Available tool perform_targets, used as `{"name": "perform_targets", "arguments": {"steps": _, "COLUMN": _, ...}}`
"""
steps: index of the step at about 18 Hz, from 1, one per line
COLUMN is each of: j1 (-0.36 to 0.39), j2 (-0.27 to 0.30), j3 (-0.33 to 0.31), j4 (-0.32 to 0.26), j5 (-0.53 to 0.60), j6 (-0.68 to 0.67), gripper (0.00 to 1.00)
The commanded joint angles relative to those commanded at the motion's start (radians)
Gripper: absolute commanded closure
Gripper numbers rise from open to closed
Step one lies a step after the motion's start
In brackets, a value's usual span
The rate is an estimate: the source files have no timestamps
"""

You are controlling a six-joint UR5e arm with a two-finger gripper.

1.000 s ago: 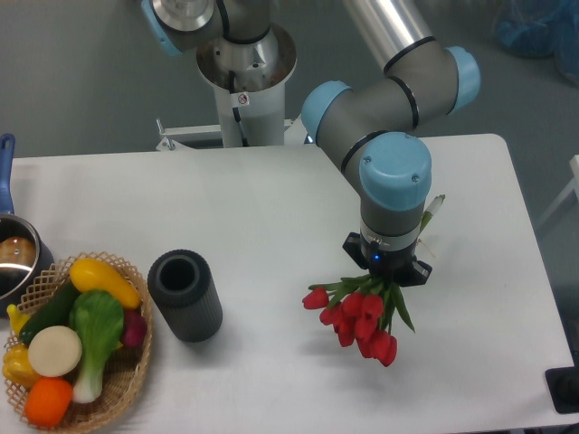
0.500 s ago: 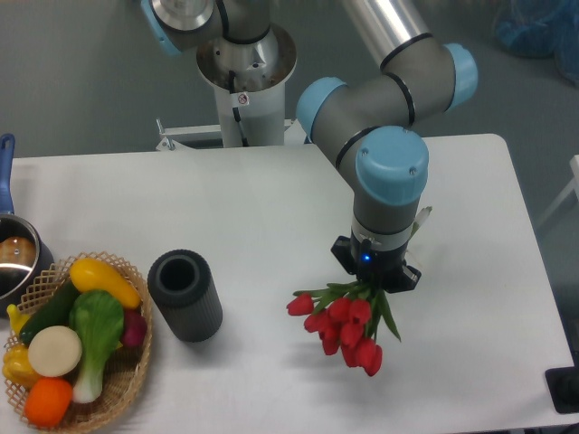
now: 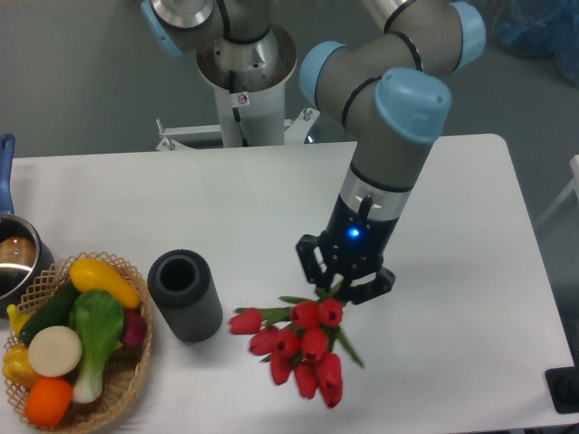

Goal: Insert the flowers into the vase
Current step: 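Carry the tulips toward the dark grey vase, stems first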

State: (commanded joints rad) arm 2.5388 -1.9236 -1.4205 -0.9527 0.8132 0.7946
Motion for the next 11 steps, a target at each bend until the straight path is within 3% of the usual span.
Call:
{"name": "perform_targets", "arguments": {"steps": 7, "j1": -0.002, "j2": 0.051, "j3": -0.008, "j4": 0.006, "j5": -0.236, "j6": -0.008, "gripper": 1.0}}
{"name": "perform_targets", "arguments": {"steps": 11, "j1": 0.0, "j2": 0.08, "j3": -0.037, "j4": 0.023, "j5": -0.435, "j6": -0.015, "gripper": 1.0}}
